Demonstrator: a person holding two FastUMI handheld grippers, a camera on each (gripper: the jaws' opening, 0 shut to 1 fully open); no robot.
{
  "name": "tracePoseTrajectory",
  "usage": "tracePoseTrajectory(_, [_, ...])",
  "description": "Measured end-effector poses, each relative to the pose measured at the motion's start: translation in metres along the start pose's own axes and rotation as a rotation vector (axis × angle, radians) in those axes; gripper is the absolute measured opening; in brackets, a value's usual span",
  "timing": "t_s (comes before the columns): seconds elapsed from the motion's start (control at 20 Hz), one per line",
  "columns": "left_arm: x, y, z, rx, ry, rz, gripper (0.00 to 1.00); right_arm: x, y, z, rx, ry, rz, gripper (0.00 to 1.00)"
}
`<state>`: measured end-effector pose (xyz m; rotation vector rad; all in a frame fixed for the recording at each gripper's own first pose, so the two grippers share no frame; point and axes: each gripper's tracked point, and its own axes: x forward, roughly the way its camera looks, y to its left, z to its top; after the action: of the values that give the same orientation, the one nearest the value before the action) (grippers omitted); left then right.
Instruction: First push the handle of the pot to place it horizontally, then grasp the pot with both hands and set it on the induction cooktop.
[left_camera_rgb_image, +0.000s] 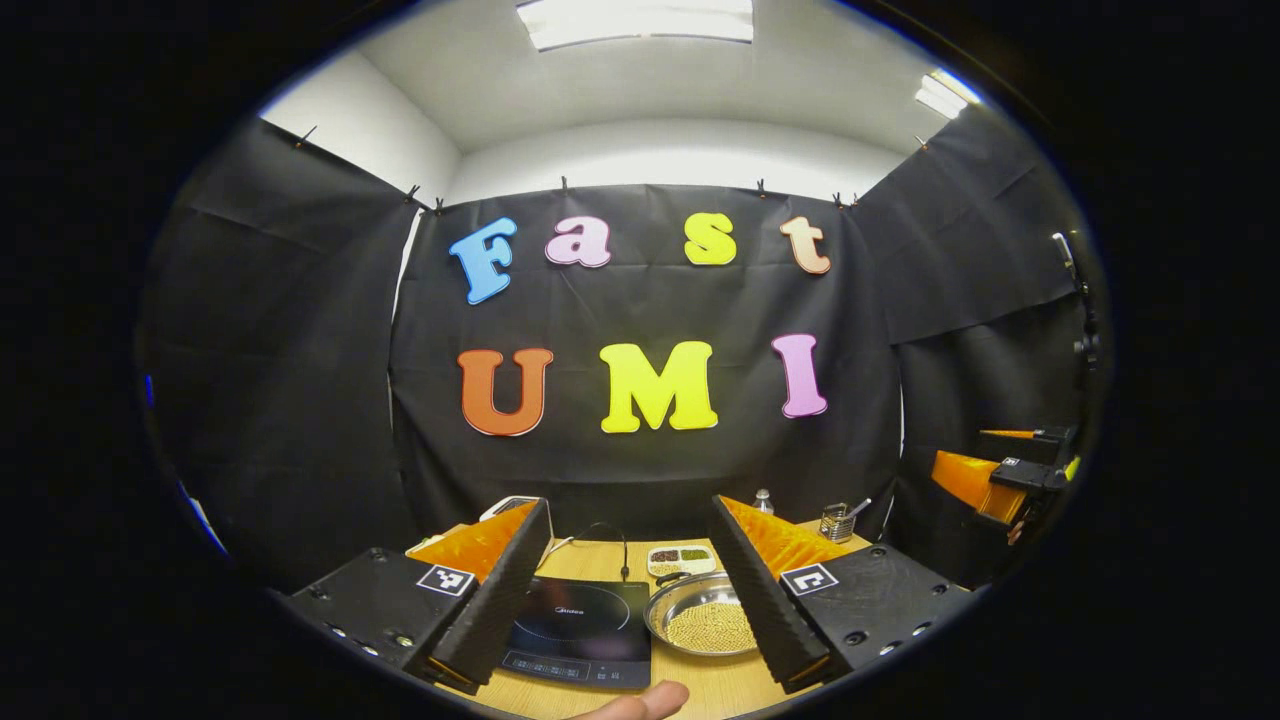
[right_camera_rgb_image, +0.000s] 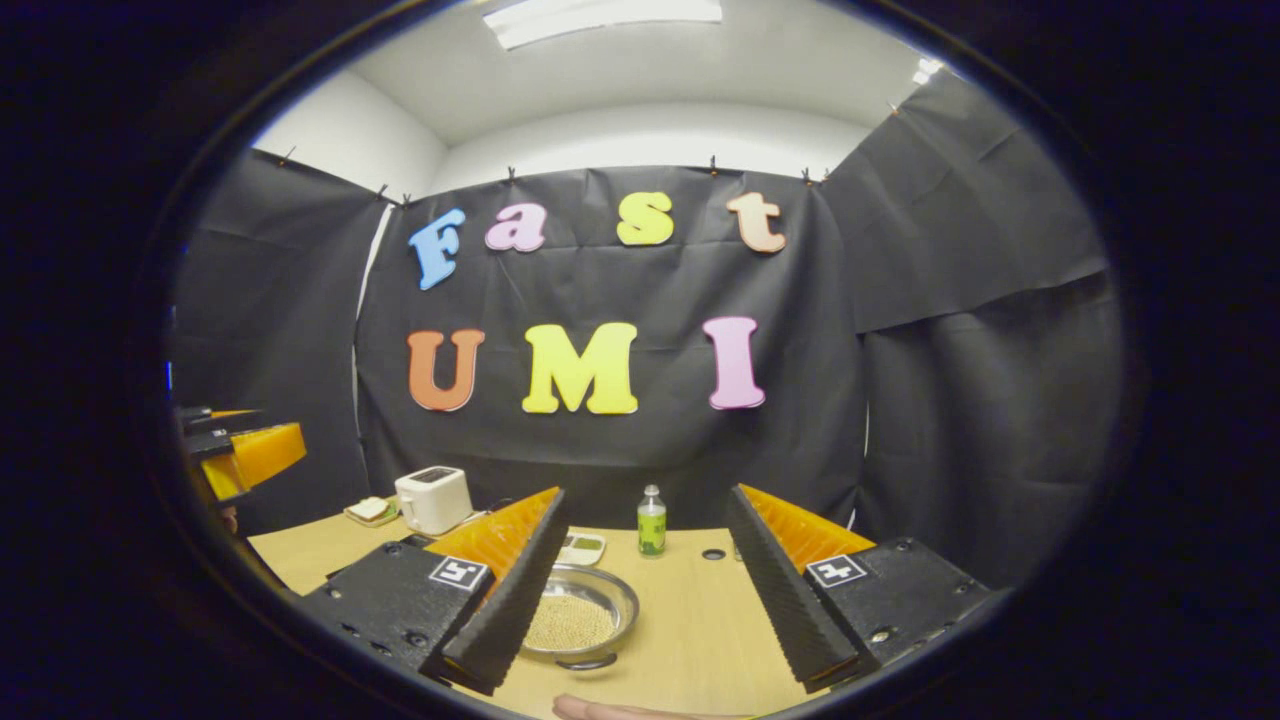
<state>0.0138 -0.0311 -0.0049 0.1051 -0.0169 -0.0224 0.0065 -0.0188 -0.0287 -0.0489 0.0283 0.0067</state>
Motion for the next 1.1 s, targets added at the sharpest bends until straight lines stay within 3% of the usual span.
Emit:
tracePoseTrajectory(0.35, [-0.006,0.005,-0.006,0.022,-0.011,0.009,0.95,0.023,0.026,-0.049,-0.012,0.108,0.062,0.96])
tracePoseTrajectory(0.45, [-0.009,0.006,-0.011,0.012,-0.007,0.012,0.95,0.032,0.034,-0.072,-0.024,0.154,0.085,0.9])
tracePoseTrajectory(0.55, [-0.011,0.005,-0.016,0.002,0.0,0.007,0.95,0.041,0.051,-0.091,-0.019,0.197,0.153,0.79])
tracePoseTrajectory(0.6, [-0.012,0.007,-0.02,0.002,0.006,0.006,0.95,0.044,0.059,-0.103,-0.004,0.224,0.187,0.63])
tracePoseTrajectory(0.65, [-0.012,0.009,-0.021,0.008,0.008,0.006,0.95,0.048,0.063,-0.114,0.011,0.254,0.208,0.58])
tracePoseTrajectory(0.9, [-0.012,0.02,-0.029,0.035,0.009,0.036,0.95,0.058,0.066,-0.171,0.047,0.418,0.206,0.04])
tracePoseTrajectory(1.1, [-0.012,0.027,-0.033,0.032,0.017,0.047,0.96,0.054,0.082,-0.219,0.077,0.57,0.252,0.04])
